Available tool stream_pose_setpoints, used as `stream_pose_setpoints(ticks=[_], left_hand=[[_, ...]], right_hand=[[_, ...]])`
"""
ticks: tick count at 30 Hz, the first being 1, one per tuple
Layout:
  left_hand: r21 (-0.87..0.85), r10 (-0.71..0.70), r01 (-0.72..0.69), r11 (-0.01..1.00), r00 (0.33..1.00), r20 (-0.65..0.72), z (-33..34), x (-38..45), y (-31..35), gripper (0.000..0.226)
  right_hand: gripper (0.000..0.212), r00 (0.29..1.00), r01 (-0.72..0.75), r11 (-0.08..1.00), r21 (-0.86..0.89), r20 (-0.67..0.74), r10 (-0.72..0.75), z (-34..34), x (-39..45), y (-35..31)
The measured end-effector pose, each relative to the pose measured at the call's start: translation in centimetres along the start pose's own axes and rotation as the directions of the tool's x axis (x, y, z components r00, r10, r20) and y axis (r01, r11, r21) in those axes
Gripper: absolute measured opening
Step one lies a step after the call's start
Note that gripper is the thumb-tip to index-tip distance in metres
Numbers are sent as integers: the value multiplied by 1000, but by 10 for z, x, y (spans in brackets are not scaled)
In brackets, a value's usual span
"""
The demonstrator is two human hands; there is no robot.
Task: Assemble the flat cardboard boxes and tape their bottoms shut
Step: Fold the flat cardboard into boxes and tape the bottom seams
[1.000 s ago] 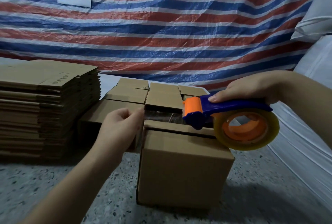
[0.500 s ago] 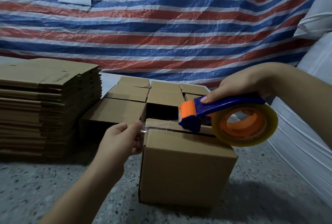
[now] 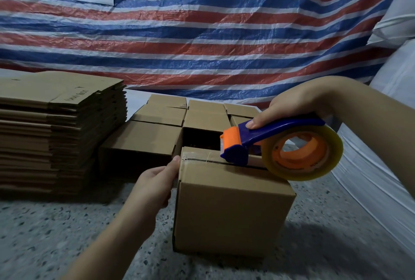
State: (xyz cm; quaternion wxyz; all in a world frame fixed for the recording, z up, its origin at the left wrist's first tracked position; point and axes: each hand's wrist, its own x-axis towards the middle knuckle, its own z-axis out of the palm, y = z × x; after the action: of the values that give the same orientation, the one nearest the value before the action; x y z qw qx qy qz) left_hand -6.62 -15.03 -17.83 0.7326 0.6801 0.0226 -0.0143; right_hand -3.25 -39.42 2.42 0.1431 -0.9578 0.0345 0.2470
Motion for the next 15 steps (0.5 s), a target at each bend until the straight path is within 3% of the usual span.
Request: stream_pose_setpoints(ticks=[7,11,13,15], left_hand=[[-14,-77,77,997,997,23,0,1,-1,47],[-9,-162,163,987,986,46,-1,-5,-6,61],[-47,-174,173,984,984,-24,3,-10,-15,50],[-8,-30,29,1000,978,-207,6,-17,-20,39]], right_hand=[[79,1000,11,1000,-5,-17,-11,2,-1,0],[78,1000,0,1000,-1,-23,0,2,-2,-1],[77,1000,-8,1000,-5,-14,8,1,-2,-1],[79,1000,-12,1000,-11,-2,12,1,-2,-1]])
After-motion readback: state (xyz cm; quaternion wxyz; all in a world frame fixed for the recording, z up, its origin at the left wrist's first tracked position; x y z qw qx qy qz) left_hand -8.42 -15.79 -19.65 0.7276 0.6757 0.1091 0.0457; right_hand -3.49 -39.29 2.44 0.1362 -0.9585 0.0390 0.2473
